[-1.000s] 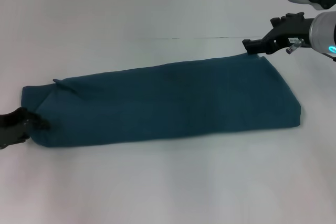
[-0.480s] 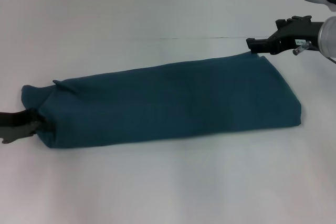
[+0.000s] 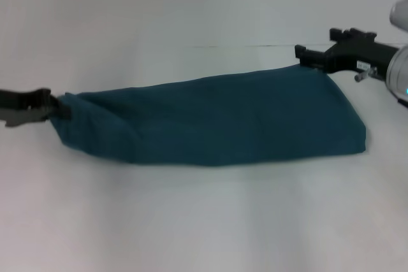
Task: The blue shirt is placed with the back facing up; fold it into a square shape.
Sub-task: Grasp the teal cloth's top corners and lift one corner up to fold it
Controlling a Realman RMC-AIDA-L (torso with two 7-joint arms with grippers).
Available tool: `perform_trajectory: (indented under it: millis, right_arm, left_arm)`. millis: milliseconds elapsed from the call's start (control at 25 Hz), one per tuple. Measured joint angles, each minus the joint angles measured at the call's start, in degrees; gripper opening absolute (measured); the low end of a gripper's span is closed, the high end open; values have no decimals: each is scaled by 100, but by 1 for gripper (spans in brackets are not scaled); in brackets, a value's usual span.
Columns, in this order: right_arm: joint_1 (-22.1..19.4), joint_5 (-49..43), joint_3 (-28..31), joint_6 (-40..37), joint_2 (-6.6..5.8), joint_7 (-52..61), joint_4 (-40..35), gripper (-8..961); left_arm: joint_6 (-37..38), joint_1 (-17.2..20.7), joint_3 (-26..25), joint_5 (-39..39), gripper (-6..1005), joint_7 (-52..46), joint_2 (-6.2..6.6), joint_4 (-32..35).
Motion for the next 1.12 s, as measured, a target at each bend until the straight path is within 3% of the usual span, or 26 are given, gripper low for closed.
perform_trajectory:
  millis: [200, 360, 640, 880, 1080, 1120]
  right_arm:
    - [167, 2514, 57, 0, 1, -2408, 1413, 824]
    - [471, 3594, 35, -125, 2, -3681, 2319, 810]
    - [1310, 4514, 11, -170, 62, -5086, 3798, 500]
    - [2068, 4709, -123, -378, 132, -5569, 4737, 247]
    - [2250, 4717, -560, -812, 151, -5475, 4839, -1]
    - [2250, 4717, -560, -812, 151, -5475, 4839, -1]
  left_arm:
    - [306, -423, -24, -98, 43, -19, 214, 35]
    - [422, -766, -41, -170, 43, -105, 344, 11]
    - [616, -1305, -40, -338, 44, -226, 511, -47]
    - [845, -1590, -34, -404, 43, -288, 615, -76]
    - [1137, -1691, -22, -480, 44, -274, 686, -17]
    - [1205, -1717, -23, -485, 44, -256, 703, -6]
